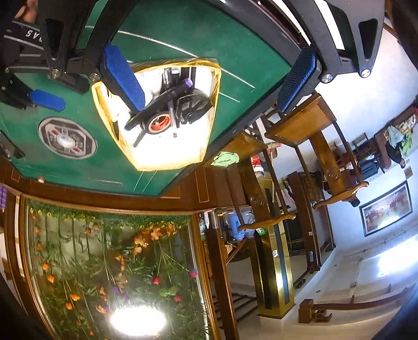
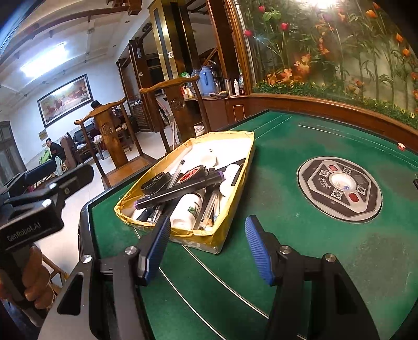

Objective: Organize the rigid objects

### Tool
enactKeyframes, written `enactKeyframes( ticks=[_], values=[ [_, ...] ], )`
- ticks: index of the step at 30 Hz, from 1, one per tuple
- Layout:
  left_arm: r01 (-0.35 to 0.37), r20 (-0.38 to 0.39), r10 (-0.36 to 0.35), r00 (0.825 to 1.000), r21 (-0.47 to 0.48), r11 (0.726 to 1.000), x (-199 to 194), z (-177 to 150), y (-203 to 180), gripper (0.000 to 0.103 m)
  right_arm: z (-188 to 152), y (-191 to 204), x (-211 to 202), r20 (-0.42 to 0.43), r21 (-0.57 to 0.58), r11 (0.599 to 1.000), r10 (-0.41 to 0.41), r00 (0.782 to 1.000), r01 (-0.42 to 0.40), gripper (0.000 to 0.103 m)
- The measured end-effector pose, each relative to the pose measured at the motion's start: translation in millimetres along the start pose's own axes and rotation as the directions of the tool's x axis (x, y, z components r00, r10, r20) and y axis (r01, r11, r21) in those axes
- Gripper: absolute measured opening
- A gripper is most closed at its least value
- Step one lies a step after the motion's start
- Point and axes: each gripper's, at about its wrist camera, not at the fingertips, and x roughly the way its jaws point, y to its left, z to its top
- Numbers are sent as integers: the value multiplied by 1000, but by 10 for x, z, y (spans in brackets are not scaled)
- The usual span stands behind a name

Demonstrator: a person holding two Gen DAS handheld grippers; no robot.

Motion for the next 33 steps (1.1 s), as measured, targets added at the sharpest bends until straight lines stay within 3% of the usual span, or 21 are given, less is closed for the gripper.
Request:
enactKeyframes(
  ticks=[14, 19, 28, 33],
  values=[
    [-47, 5, 47, 999, 1, 999, -31, -34, 55, 102, 11, -5, -41, 13, -4, 1000, 6, 1000, -5, 59],
    [-33, 7, 33, 999, 11, 999, -51, -85, 31, 102, 33, 17, -37, 11, -3, 1000, -3, 1000, 3, 67],
    [-8, -46, 7, 999, -19, 1000, 21, -76, 104, 102, 45, 49, -53, 23, -6, 1000, -14, 1000, 15, 68],
    [37, -26, -36, 999, 10, 999, -52, -87, -24, 102, 51, -21, -103, 24, 16, 999, -38, 999, 38, 69]
  ],
)
